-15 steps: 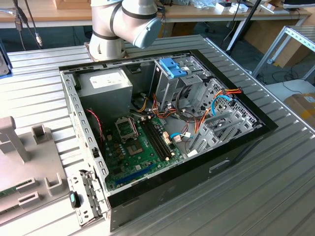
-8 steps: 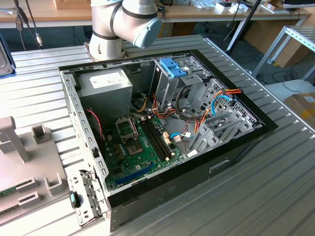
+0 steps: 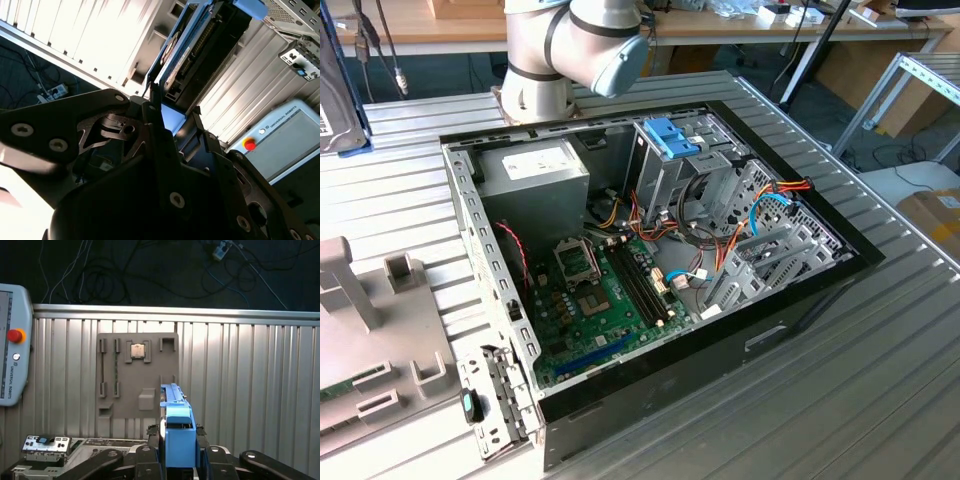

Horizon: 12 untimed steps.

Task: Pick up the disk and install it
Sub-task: 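Pick up the disk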

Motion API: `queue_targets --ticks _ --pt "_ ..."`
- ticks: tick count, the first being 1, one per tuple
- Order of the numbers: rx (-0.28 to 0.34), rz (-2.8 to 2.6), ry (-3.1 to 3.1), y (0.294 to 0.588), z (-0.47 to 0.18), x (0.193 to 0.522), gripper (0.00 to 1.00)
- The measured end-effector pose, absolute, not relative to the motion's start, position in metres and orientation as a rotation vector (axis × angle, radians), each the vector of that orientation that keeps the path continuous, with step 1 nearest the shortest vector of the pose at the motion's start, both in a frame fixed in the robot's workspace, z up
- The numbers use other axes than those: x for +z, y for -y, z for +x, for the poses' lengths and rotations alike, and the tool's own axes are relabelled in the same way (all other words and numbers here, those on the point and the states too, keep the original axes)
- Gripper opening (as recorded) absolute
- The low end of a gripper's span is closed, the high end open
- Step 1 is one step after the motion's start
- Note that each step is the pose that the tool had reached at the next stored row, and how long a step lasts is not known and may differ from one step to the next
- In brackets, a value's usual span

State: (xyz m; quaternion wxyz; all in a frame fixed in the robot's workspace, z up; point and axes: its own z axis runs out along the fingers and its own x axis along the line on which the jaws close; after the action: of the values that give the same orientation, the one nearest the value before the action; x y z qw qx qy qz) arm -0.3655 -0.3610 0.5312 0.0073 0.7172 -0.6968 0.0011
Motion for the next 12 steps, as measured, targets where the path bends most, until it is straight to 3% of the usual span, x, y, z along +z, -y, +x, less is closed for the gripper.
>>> queue_targets --ticks 12 --pt "0.004 2.243 2.179 0.361 -0.321 0.531 0.36"
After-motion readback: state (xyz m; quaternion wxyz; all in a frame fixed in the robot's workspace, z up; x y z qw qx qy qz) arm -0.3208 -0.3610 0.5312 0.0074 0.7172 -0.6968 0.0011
